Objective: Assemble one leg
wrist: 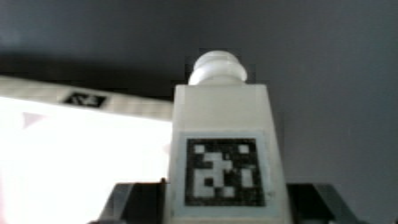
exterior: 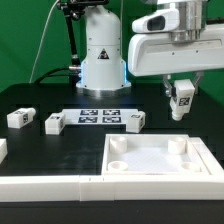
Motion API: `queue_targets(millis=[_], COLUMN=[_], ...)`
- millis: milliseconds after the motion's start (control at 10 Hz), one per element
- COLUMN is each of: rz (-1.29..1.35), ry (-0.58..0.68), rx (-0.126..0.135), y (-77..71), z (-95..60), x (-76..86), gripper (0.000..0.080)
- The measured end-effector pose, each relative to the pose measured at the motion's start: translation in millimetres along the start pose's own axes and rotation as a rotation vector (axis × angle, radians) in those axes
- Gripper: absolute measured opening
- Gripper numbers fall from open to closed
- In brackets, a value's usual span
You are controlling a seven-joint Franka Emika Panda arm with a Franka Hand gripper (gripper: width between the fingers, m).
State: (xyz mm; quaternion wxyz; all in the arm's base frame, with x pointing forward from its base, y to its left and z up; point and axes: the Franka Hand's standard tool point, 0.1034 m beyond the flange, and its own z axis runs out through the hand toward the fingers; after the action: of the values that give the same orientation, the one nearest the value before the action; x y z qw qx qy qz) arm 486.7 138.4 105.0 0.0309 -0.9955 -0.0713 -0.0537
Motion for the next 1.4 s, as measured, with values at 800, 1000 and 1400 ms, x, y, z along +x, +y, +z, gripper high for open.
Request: queue_targets(millis=[800,1000,1400], rz=[-0.114,-0.115,-0.123], ry=[0.153,0.156,0.155], rx=[-0.009,-0.008,-0.010], y=[26.2,25.3,28.7], z=[2.2,4.0,3.2], x=[69.6,67.4,70.0], gripper=[0.0291,0.0291,0.0291])
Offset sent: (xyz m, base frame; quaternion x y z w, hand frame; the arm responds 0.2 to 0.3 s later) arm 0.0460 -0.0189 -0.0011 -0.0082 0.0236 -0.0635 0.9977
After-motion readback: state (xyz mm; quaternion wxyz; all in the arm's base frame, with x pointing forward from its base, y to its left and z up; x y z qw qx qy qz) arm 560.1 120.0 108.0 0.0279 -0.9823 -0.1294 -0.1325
